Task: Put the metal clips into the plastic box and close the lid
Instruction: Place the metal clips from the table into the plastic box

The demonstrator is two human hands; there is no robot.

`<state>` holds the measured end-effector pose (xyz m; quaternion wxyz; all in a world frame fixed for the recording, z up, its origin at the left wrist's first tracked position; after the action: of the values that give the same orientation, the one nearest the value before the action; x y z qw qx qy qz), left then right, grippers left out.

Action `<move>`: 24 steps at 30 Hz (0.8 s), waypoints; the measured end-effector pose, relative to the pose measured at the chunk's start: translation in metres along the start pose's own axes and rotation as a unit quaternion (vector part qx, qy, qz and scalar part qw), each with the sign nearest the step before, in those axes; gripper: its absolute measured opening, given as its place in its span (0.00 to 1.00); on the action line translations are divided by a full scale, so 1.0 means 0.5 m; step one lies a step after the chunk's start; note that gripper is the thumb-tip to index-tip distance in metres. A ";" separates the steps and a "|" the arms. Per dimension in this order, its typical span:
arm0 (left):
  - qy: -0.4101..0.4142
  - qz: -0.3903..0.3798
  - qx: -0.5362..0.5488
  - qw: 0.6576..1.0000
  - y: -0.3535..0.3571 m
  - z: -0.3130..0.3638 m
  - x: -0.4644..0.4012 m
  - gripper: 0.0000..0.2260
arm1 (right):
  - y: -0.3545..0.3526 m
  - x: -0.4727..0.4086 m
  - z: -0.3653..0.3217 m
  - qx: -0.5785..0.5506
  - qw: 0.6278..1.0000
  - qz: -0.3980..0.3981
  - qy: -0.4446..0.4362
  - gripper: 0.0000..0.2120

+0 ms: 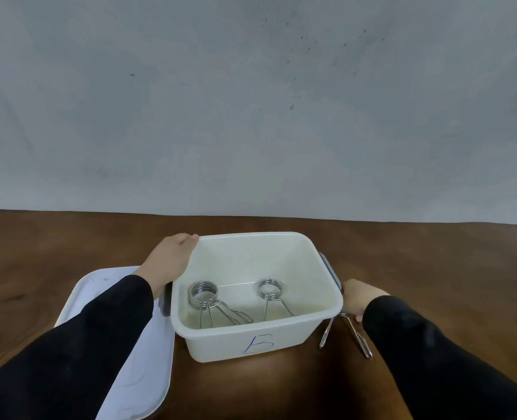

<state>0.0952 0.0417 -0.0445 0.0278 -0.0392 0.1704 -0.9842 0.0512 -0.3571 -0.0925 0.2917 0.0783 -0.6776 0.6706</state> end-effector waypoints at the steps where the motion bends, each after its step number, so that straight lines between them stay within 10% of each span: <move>1: 0.000 0.002 0.003 1.000 0.000 0.000 0.000 0.21 | 0.009 -0.010 0.000 -0.019 1.000 0.006 0.000 0.13; 10: -0.002 0.000 -0.004 1.000 0.001 0.001 0.001 0.22 | -0.005 -0.020 0.004 -0.021 0.996 0.086 0.012 0.07; 18: -0.009 0.000 0.018 1.000 0.001 0.003 0.007 0.21 | -0.344 0.131 -0.001 -0.105 0.933 0.332 -0.095 0.11; 24: -0.012 -0.003 0.022 1.000 0.001 0.003 0.010 0.22 | -0.338 0.206 -0.237 -0.078 0.943 0.232 -0.225 0.14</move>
<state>0.0905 0.0403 -0.0431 0.0272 -0.0508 0.1485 -0.9872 0.0856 -0.2297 0.0967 -0.0274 0.0448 -0.7753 0.6295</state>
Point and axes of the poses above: each hand's wrist, its own x-axis away from the middle knuckle, its own y-axis out of the palm, z = x × y, the point moved 8 cm from there along -x, towards the middle knuckle, and after that the axes turned 13 degrees about x, right-handed, at the moved point
